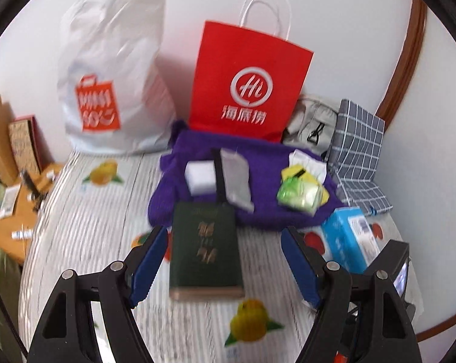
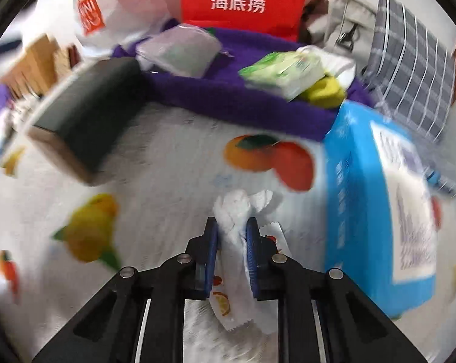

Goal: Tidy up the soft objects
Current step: 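Grasp the crumpled white tissue on the sheet with the right gripper, then grasp the orange-slice printed packet with the left gripper while the right holds the white tissue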

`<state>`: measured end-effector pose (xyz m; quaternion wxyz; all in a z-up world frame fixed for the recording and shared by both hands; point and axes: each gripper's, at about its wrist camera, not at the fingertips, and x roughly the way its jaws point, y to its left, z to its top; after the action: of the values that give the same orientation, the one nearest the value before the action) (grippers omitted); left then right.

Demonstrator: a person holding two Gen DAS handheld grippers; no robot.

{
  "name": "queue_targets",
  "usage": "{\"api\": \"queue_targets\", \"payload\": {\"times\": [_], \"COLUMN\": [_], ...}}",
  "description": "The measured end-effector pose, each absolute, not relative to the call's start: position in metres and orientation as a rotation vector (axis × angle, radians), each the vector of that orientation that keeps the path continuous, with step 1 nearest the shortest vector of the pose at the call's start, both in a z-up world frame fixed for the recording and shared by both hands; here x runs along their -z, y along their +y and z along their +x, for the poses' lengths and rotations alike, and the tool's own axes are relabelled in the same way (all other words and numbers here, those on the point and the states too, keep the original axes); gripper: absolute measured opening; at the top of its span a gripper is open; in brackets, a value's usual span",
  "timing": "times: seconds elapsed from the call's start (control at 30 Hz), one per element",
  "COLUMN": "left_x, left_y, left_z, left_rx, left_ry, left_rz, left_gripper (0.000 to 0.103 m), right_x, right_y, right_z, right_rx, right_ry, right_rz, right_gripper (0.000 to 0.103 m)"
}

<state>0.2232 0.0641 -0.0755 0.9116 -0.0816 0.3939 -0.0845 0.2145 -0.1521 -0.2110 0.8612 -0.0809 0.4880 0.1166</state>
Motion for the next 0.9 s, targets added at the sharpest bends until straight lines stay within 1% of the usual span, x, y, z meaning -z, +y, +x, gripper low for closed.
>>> {"api": "queue_targets", "payload": {"times": [0.17, 0.3, 0.47, 0.63, 0.7, 0.9], "left_x": [0.097, 0.119, 0.144, 0.154, 0.162, 0.19], "left_y": [0.068, 0.067, 0.059, 0.029, 0.014, -0.031], "left_z": [0.201, 0.185, 0.167, 0.157, 0.155, 0.153], "left_rx": [0.178, 0.174, 0.189, 0.258, 0.297, 0.405], "left_ry": [0.865, 0.924, 1.005, 1.018, 1.034, 1.062], "left_rz": [-0.191, -0.193, -0.199, -0.142, -0.138, -0.084], "left_gripper": [0.075, 0.075, 0.075, 0.075, 0.075, 0.075], "right_x": [0.209, 0.202, 0.18, 0.166, 0.17, 0.196], "right_y": [-0.154, -0.156, -0.167, -0.192, -0.209, -0.261], "right_z": [0.179, 0.156, 0.136, 0.123, 0.116, 0.103], "right_rx": [-0.372, -0.426, -0.414, -0.327, -0.26, -0.135], "right_ry": [1.051, 1.023, 0.967, 0.922, 0.931, 0.982], "right_rz": [-0.041, 0.034, 0.074, 0.044, 0.006, 0.019], "right_gripper": [0.018, 0.018, 0.018, 0.018, 0.018, 0.018]}}
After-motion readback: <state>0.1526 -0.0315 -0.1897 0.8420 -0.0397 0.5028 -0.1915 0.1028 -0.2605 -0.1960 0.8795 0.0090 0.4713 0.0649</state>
